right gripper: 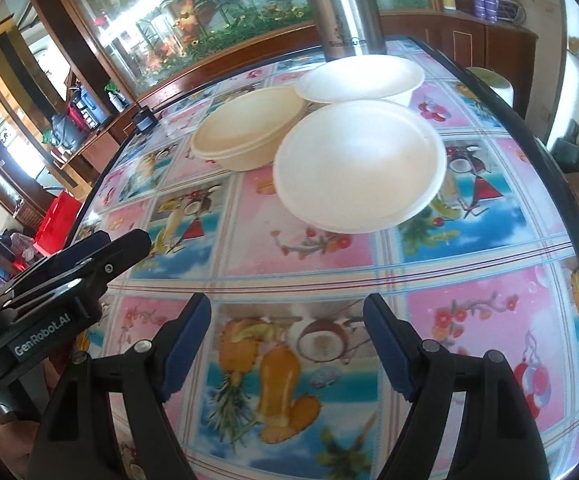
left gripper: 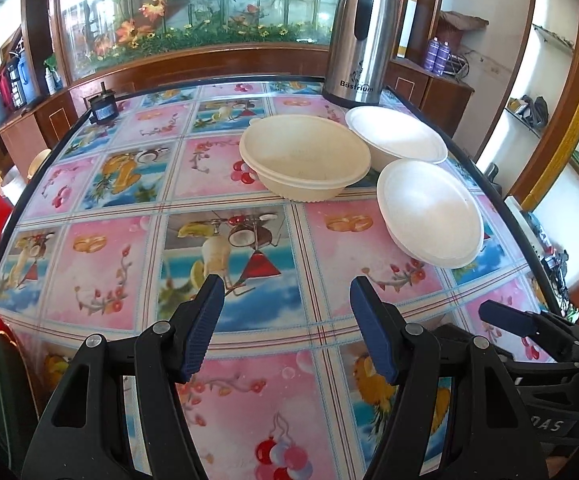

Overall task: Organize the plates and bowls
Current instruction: 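Move both tools toward the large white plate, then grasp the white plate rim with both tools and lift it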

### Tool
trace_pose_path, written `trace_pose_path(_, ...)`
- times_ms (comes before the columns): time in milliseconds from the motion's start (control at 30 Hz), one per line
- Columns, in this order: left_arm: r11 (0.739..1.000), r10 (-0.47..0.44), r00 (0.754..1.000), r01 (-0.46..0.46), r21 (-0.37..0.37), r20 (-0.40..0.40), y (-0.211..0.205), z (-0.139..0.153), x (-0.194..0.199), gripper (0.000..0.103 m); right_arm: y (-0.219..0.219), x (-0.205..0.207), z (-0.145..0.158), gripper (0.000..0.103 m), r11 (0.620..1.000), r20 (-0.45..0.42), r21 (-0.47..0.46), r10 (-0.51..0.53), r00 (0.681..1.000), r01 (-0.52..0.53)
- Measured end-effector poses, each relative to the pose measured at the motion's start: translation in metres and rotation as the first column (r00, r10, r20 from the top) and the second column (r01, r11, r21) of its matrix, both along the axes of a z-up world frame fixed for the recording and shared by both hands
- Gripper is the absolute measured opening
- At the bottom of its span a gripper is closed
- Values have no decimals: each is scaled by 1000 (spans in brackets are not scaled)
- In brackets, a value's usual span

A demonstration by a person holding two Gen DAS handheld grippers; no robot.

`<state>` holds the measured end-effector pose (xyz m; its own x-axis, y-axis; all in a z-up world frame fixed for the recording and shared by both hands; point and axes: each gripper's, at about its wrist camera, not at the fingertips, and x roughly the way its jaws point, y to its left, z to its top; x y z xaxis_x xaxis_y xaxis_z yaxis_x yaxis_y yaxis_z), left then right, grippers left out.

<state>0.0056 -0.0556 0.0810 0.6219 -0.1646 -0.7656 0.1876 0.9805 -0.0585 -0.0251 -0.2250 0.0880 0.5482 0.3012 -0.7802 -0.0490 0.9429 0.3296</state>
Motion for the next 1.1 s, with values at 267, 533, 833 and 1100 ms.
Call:
trace_pose_path(267, 1000, 13, 1000, -13, 22, -9, -4, -3, 23, 66, -4, 17, 10, 79, 1000, 17, -15, 13, 1000, -12)
trace_pose_path(533, 999, 33, 999, -32, 37, -11, -4, -3, 54, 66, 2, 44, 24, 79, 999, 35, -36, 39, 999, -38)
trace_pose_path(833, 997, 76, 997, -76, 19, -34, 5, 2, 98, 66, -5, 80, 38, 79, 997, 59, -65, 44, 997, -40)
trace_pose_path(1100, 998, 55, 998, -54, 24, -41, -17, 19, 136, 66, -38, 121, 42, 79, 997, 57, -82, -8, 998, 13)
